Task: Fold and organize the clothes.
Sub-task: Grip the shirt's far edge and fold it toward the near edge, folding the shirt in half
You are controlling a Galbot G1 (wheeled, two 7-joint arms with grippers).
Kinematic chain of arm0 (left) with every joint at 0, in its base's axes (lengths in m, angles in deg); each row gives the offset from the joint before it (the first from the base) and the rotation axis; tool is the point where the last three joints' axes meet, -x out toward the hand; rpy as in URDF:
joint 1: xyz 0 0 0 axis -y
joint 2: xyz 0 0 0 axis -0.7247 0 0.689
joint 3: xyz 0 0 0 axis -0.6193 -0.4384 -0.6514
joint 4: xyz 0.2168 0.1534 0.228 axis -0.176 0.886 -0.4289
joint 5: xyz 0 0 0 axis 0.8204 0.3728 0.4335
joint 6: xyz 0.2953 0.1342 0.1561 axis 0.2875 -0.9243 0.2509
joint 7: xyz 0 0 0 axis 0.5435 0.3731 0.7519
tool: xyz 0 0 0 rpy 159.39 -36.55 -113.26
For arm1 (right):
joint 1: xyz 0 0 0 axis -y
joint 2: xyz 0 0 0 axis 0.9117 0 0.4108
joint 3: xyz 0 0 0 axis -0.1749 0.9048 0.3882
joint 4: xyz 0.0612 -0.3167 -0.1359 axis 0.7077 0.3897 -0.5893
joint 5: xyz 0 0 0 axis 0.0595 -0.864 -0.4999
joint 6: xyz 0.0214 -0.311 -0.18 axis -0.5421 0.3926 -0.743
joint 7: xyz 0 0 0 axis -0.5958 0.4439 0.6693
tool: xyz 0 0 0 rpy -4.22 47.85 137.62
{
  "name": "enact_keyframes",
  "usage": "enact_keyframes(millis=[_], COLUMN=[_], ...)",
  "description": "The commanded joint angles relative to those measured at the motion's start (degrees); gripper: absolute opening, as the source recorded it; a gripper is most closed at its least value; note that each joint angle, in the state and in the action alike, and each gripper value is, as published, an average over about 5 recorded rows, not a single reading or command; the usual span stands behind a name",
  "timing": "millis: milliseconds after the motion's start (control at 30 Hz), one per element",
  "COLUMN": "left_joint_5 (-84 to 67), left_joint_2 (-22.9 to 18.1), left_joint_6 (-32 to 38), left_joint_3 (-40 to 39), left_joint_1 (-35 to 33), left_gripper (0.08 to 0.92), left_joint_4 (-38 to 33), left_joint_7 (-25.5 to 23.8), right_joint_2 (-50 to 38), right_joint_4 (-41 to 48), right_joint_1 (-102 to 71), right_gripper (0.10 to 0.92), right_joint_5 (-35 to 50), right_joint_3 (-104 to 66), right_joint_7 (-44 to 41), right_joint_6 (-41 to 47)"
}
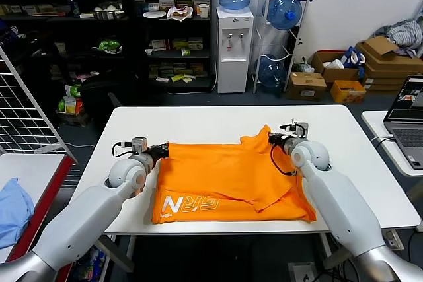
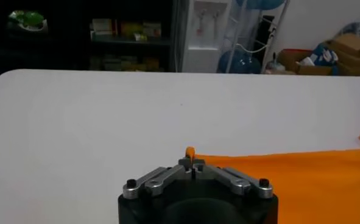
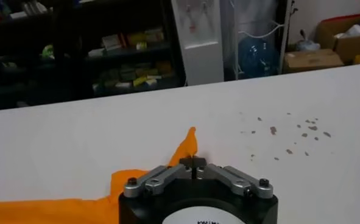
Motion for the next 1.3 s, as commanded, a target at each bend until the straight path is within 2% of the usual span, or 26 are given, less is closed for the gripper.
enact_keyframes(millis=[33, 600, 967, 1067, 1300], left_joint_5=[-0.64, -1.28, -1.20, -1.18, -1.12], left_joint_2=[4.51, 12.80, 13.30, 13.30, 13.53], left_joint_6=[0.01, -0.03, -0.98, -1.77, -2.02], left_joint_3=[1.67, 9.86, 10.55, 10.60, 11.13], left_joint_1=[-6.09, -20.22, -25.46, -26.17, -26.88], left_gripper=[0.092, 0.092, 0.092, 0.113, 0.302], left_joint_4=[-10.95, -28.15, -31.84, -31.95, -32.28], left_joint_7=[1.07, 1.93, 3.49, 3.44, 3.70], right_joint_2=[-5.93, -13.30, -14.80, -14.82, -15.18], right_joint_4=[-13.19, -31.77, -36.66, -37.36, -37.93], right_joint_1=[-8.00, -25.06, -33.12, -34.78, -35.70], right_gripper=[0.122, 0.122, 0.123, 0.155, 0.352], right_joint_5=[4.58, 9.88, 10.06, 9.59, 9.55], right_joint_3=[-2.93, -10.22, -13.81, -14.65, -16.04], right_joint_7=[1.73, 7.68, 10.41, 9.79, 9.48], right_joint_6=[0.66, 3.81, 6.25, 6.82, 7.09])
